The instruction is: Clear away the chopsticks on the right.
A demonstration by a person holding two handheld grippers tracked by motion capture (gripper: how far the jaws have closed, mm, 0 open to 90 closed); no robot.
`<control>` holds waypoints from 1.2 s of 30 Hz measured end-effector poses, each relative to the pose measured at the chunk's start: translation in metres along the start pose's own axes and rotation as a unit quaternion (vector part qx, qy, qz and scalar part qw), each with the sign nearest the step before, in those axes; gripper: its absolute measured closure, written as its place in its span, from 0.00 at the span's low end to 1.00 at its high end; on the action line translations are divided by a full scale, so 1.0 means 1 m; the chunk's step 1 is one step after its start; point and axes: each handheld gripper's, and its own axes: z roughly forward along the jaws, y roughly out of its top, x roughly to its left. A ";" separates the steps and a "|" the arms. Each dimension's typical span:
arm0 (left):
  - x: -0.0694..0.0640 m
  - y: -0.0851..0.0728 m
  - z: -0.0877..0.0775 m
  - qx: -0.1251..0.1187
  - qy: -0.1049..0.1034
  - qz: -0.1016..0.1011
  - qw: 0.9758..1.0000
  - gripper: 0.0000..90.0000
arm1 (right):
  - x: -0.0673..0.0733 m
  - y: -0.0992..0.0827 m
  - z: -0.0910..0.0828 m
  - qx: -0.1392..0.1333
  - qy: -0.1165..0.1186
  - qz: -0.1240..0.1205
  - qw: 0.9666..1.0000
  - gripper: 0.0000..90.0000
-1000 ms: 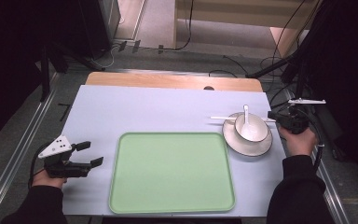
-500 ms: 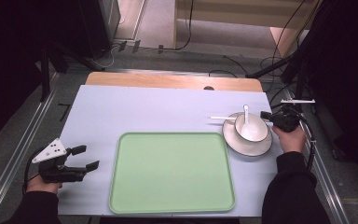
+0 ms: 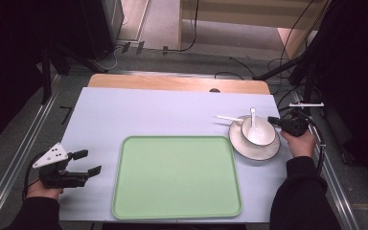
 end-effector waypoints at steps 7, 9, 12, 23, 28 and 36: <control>0.000 0.001 0.001 0.001 0.001 0.000 1.000 0.21 | 0.000 -0.002 -0.003 0.007 0.009 -0.002 1.000 1.00; 0.000 0.001 0.001 0.000 0.000 0.000 1.000 0.21 | 0.000 -0.003 -0.004 0.008 0.009 -0.004 1.000 1.00; 0.000 0.002 0.003 0.001 -0.002 0.003 1.000 0.21 | 0.000 -0.004 -0.006 0.007 0.010 -0.009 1.000 1.00; 0.000 0.006 0.008 0.003 -0.006 0.010 1.000 0.21 | -0.002 -0.011 -0.014 0.006 0.010 -0.015 1.000 1.00; 0.000 0.008 0.010 0.002 -0.009 0.012 1.000 0.21 | -0.002 -0.014 -0.018 0.002 0.013 -0.018 1.000 1.00; 0.000 0.010 0.013 0.003 -0.014 0.014 1.000 0.21 | -0.002 -0.016 -0.020 0.000 0.008 -0.021 1.000 1.00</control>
